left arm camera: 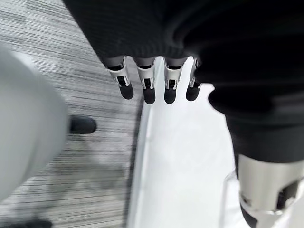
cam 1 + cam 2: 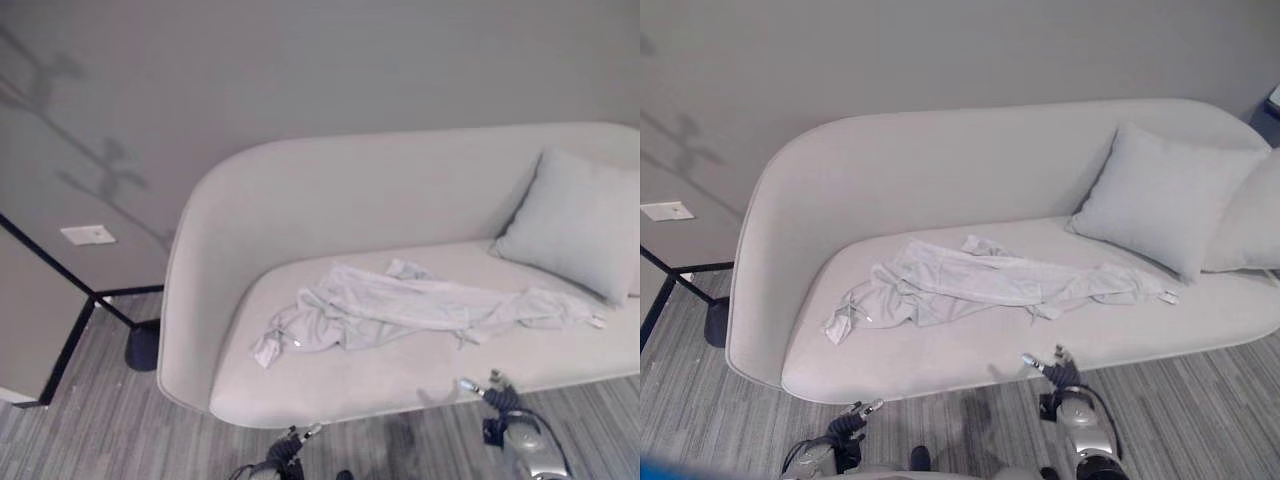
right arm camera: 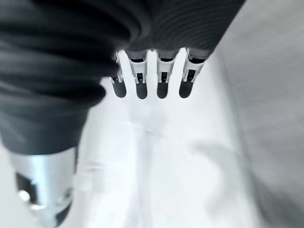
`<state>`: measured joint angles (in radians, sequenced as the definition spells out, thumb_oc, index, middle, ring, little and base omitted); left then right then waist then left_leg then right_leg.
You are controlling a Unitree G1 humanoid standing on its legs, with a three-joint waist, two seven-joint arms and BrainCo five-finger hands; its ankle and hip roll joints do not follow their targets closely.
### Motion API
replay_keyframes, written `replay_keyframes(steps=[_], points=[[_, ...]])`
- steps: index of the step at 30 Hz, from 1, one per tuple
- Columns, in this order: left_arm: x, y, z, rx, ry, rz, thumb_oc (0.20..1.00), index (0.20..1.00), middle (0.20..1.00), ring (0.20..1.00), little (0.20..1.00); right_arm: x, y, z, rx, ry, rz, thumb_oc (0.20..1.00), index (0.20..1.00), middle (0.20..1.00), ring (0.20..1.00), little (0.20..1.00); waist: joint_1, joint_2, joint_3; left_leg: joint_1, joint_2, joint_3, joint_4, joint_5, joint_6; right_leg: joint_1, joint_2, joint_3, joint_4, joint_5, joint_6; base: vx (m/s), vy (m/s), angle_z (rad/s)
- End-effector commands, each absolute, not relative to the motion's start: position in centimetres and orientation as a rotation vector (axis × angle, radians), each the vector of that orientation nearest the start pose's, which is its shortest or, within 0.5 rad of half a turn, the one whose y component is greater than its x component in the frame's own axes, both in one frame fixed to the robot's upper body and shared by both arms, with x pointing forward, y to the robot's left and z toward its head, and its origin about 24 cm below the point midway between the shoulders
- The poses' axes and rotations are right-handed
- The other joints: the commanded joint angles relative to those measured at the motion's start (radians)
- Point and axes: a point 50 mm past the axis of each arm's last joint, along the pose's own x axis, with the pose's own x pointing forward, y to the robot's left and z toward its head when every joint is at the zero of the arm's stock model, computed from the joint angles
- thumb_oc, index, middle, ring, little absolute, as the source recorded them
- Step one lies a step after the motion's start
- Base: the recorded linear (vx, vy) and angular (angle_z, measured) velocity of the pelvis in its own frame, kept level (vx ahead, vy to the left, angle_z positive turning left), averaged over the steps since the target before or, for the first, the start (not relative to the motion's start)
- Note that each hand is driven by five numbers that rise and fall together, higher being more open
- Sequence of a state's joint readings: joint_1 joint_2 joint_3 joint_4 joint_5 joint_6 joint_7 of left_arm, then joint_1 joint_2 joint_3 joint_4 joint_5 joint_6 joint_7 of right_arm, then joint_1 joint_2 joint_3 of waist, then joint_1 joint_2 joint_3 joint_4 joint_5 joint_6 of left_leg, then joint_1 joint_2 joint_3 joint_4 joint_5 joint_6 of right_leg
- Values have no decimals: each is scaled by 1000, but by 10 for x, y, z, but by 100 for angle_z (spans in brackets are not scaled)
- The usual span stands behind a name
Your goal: Hang the clothes on the sofa on the clothes rack.
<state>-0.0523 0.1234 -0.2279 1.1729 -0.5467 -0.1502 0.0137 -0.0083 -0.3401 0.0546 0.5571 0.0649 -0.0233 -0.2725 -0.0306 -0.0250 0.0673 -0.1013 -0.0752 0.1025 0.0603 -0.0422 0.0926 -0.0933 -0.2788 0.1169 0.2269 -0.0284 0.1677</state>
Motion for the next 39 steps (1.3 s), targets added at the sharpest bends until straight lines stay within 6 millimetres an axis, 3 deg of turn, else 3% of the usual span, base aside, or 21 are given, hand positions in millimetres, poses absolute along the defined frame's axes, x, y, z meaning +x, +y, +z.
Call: replay_keyframes(steps=[1,2,3,5,7,12,14,20,22,28,33,36,39], points=[[128,179,-157,-228,987,223,1000,1000,1000,1000,1000,224,-286,-24,-620,355,-377,1000,1000,1000,1000,1000,-37,-6,2,-37,89,-93,59,-88,-48,-12,119,42,-120,16,-38,88,97,5],[130,175,-157,-220,993,195,1000,1000,1000,1000,1000,232,-281,-12,-646,283,-359,1000,1000,1000,1000,1000,-50,-14,20,-15,61,-115,38,-84,-42,-53,193,101,-132,14,-32,88,99,5],[130,175,-157,-220,992,194,1000,1000,1000,1000,1000,233,-281,-12,-647,282,-359,1000,1000,1000,1000,1000,-48,-13,24,-9,62,-114,36,-85,-42,-51,195,103,-128,11,-33,66,65,15],[134,172,-156,-179,984,135,1000,1000,1000,1000,1000,244,-259,-3,-634,207,-207,1000,1000,1000,1000,1000,-58,-24,56,10,19,-169,20,-76,-38,-81,272,183,-153,38,-35,71,29,35],[135,170,-155,-164,981,106,1000,1000,1000,1000,1000,246,-253,-3,-658,198,-151,1000,1000,1000,1000,1000,-58,-24,64,12,4,-197,13,-70,-37,-86,287,209,-153,41,-41,42,11,53],[138,171,-150,-147,920,76,1000,1000,1000,1000,1000,269,-225,2,-854,119,32,1000,1000,1000,1000,1000,-24,-8,72,-34,-14,-252,15,-45,-48,-88,271,170,-182,50,-64,6,-72,79],[137,176,-149,-136,912,89,1000,1000,1000,1000,1000,282,-211,14,-990,17,102,1000,1000,1000,1000,1000,2,7,72,-56,-8,-282,-10,-23,-55,-111,272,143,-181,39,-71,20,-85,35],[138,177,-150,-105,910,99,1000,1000,1000,1000,1000,304,-190,22,-1158,-92,123,1000,1000,1000,1000,1000,32,28,87,-99,0,-325,-38,7,-71,-157,268,83,-157,14,-86,5,-79,37],[142,176,-148,-108,892,103,1000,1000,1000,1000,1000,315,-183,29,-1287,-151,150,1000,1000,1000,1000,1000,47,31,99,-114,3,-335,-42,16,-77,-170,268,66,-152,10,-89,12,-92,17],[169,170,-136,-161,797,161,1000,1000,1000,1000,1000,333,-169,28,-1421,-215,62,1000,1000,1000,1000,1000,78,42,123,-142,12,-380,-62,39,-94,-183,266,16,-159,-4,-95,21,-88,25],[209,167,-106,-178,591,190,1000,1000,1000,1000,1000,338,-154,12,-1383,-140,-102,1000,1000,1000,1000,1000,139,48,141,-177,8,-446,-68,59,-111,-192,262,-38,-165,-14,-95,8,-73,50],[218,161,-97,-154,537,135,1000,1000,1000,1000,1000,340,-157,12,-1401,-124,-152,1000,1000,1000,1000,1000,160,54,151,-198,1,-468,-62,64,-116,-203,258,-51,-161,-17,-96,-10,-20,28],[230,151,-77,-108,427,34,1000,1000,1000,1000,1000,352,-174,28,-1457,-111,-265,1000,1000,1000,1000,1000,203,73,173,-240,-14,-496,-51,71,-118,-235,250,-62,-158,-19,-94,-20,0,22]])
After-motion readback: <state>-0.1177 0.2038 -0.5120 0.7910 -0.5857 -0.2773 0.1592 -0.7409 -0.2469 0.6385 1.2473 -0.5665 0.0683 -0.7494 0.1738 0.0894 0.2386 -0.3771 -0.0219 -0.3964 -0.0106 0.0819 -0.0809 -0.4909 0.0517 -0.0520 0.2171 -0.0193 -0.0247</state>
